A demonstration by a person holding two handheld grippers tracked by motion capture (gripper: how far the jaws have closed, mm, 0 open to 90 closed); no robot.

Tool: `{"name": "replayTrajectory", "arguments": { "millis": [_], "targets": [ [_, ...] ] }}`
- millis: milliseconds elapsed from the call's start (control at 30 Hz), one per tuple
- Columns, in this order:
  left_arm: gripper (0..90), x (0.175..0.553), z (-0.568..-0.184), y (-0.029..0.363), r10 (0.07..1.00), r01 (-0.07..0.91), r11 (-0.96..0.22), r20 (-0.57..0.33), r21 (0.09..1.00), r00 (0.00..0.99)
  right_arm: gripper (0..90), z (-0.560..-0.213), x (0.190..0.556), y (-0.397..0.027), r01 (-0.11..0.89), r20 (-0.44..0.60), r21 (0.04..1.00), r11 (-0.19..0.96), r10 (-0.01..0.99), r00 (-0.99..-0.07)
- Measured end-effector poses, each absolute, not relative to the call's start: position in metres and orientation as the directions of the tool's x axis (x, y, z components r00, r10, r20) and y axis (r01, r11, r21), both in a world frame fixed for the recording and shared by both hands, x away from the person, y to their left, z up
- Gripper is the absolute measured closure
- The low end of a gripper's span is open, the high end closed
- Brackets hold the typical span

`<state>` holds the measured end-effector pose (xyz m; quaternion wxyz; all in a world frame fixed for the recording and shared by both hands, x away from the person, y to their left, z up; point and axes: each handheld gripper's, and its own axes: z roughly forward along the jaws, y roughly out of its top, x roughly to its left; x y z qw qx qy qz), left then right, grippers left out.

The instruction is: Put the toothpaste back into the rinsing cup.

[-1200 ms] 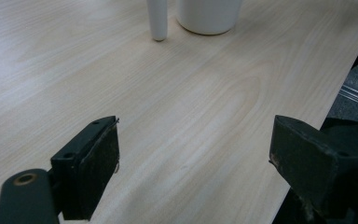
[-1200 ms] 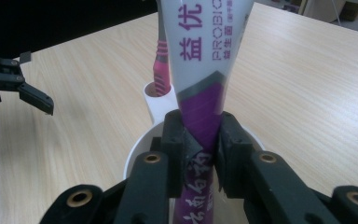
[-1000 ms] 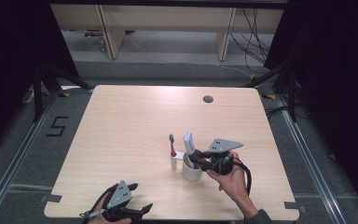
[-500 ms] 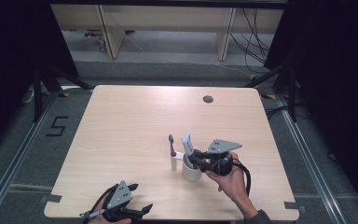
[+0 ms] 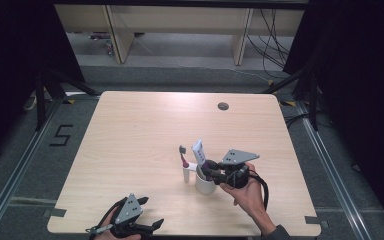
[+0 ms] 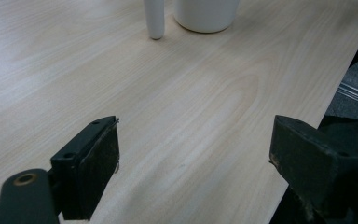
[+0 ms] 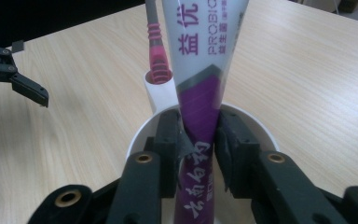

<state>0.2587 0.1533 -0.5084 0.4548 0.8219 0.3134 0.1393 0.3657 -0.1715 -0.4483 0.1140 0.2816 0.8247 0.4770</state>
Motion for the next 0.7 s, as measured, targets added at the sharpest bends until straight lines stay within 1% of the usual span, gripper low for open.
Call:
{"name": "replayTrajectory", "arguments": {
  "millis": [100,133,200,233,367,433,567,633,667,700],
  "targets": [
    [15.5,0.2583,-0.5086,0.1534,0.641,0.385,-0.391,-0.052,0.836,0.765,70.1,-0.4461,0.3651,-0.1728,0.36,0.091,0.855,0.374,0.574,-0.814],
    [15.5,0.2588,-0.5082,0.1533,0.642,0.386,-0.39,-0.054,0.836,0.765,69.5,-0.4445,0.3651,-0.1743,0.341,0.071,0.865,0.369,0.581,-0.811],
    [15.5,0.2584,-0.5087,0.1533,0.642,0.386,-0.391,-0.053,0.836,0.765,69.5,-0.4452,0.3659,-0.1739,0.328,0.064,0.873,0.361,0.582,-0.811],
    [15.4,0.2582,-0.5088,0.1533,0.643,0.386,-0.391,-0.053,0.836,0.764,69.1,-0.4436,0.3647,-0.175,0.344,0.077,0.867,0.362,0.584,-0.808],
    [15.5,0.2586,-0.5083,0.1534,0.643,0.387,-0.391,-0.053,0.835,0.764,68.2,-0.443,0.3648,-0.1757,0.351,0.09,0.867,0.355,0.58,-0.809],
    [15.5,0.2578,-0.508,0.1537,0.645,0.389,-0.393,-0.052,0.833,0.762,66.7,-0.4428,0.3654,-0.176,0.353,0.101,0.868,0.349,0.573,-0.814],
    [15.5,0.258,-0.5081,0.1538,0.646,0.389,-0.392,-0.052,0.833,0.762,64.4,-0.4401,0.3657,-0.1796,0.339,0.079,0.874,0.348,0.587,-0.806],
    [15.5,0.2581,-0.5076,0.1539,0.646,0.389,-0.391,-0.052,0.834,0.762,63.4,-0.4391,0.3647,-0.18,0.353,0.095,0.873,0.336,0.593,-0.8],
    [15.5,0.2583,-0.5077,0.1538,0.646,0.389,-0.391,-0.053,0.834,0.762,60.3,-0.4382,0.3658,-0.1818,0.34,0.082,0.877,0.339,0.591,-0.803],
    [15.5,0.2583,-0.5077,0.1538,0.646,0.389,-0.391,-0.053,0.834,0.762,60.3,-0.4382,0.3658,-0.1818,0.34,0.082,0.877,0.339,0.591,-0.803]
  ]
}}
